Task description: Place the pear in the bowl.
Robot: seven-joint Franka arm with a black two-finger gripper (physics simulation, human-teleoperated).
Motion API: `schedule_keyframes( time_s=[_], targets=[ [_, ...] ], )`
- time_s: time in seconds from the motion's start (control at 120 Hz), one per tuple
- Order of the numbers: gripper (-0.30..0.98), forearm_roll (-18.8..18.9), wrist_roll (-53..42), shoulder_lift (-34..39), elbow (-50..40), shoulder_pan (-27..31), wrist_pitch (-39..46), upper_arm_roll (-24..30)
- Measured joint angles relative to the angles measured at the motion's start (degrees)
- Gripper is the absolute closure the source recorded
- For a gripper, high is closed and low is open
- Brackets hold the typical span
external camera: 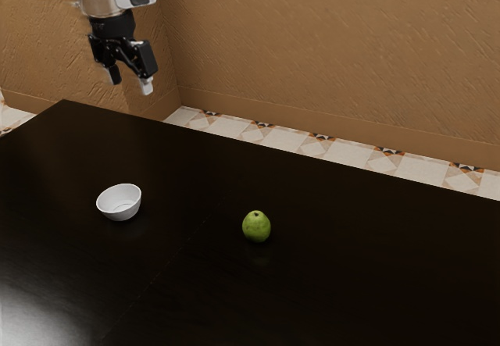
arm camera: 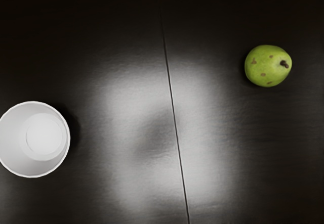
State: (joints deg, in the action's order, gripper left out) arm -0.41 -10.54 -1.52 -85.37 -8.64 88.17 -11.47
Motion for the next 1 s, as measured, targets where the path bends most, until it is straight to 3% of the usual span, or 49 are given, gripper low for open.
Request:
schedule_keyframes(
  time_s=[0.15,0.267,0.408,0.717,1.0],
  targets=[
    [0.0,-0.01,-0.4,-0.92,1.35,-0.68,0.18,0.56],
    [0.0,-0.17,-0.32,-8.31,8.02,-0.18,1.99,2.09],
    [0.0,-0.18,-0.19,-14.01,9.54,-2.52,8.04,6.61],
    [0.0,0.4,-0.01,-27.24,12.61,-7.24,15.0,6.67],
    [0.0,-0.6,4.33,-32.49,12.22,-8.72,5.52,6.61]
  ],
)
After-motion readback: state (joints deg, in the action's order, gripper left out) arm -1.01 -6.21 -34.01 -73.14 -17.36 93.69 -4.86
